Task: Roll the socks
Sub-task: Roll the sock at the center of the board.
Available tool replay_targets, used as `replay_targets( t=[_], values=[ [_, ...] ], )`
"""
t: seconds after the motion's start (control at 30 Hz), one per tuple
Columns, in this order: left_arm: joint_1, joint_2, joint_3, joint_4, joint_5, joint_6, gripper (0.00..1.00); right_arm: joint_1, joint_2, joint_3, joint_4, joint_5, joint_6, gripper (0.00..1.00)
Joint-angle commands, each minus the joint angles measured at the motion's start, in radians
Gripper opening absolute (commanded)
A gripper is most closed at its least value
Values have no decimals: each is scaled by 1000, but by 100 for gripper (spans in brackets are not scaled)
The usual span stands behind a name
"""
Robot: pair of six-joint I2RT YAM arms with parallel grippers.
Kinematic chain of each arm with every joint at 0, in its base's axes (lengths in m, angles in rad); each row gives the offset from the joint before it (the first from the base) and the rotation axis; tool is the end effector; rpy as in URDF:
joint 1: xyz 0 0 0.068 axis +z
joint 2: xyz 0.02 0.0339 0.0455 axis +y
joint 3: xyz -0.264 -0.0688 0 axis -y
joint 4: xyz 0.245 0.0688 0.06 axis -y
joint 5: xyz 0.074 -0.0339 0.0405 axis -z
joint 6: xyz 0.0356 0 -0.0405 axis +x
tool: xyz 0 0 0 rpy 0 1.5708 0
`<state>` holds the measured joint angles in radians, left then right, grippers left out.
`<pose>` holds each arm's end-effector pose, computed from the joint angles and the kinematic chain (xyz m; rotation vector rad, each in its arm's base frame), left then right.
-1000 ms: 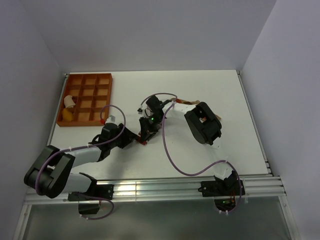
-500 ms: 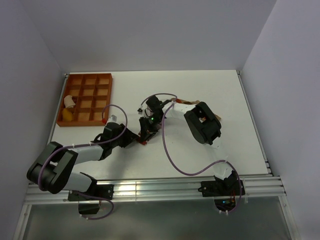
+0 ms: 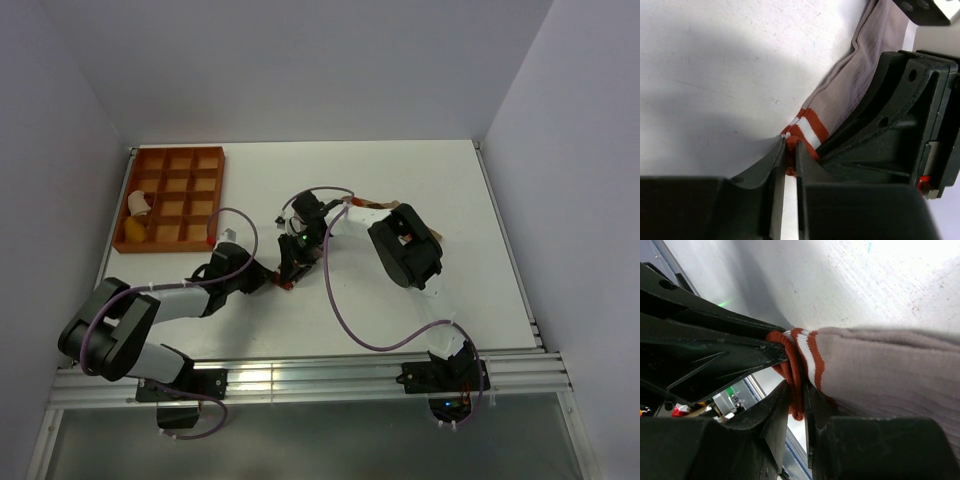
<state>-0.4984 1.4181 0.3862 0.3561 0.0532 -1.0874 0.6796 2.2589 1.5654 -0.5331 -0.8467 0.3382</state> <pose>0.2121 -0.1176 0.1264 -0.6697 2.3137 -0.8685 0.3312 0.3019 0.1151 0.6714 -2.6419 -1.2995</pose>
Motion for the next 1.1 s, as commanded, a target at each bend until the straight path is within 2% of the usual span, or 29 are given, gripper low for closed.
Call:
replay_targets(
  t=[0.0,0.13,0.3,0.4,0.53,0.63,0.83,1.07],
  values=[
    [-11,15,45,-29,-18,11,12,-2,8,-11,44,80,-8,25],
    [-15,16,72,-78,-33,18,0,-2,-50,-39,74,118,-16,31],
    [-22,10,111,-157,-50,40,0,0,-127,-73,96,196,-30,40],
    [-29,10,140,-209,-81,57,0,8,-200,-120,125,293,-39,46],
    [-42,25,177,-249,-89,70,0,28,-335,-237,214,399,-59,57],
    [-45,38,195,-272,-90,73,0,52,-418,-335,309,477,-102,58],
    [-49,44,214,-301,-96,80,0,74,-539,-540,592,483,-117,60],
    [-49,48,227,-328,-95,86,0,124,-519,-556,654,517,-174,61]
  ],
)
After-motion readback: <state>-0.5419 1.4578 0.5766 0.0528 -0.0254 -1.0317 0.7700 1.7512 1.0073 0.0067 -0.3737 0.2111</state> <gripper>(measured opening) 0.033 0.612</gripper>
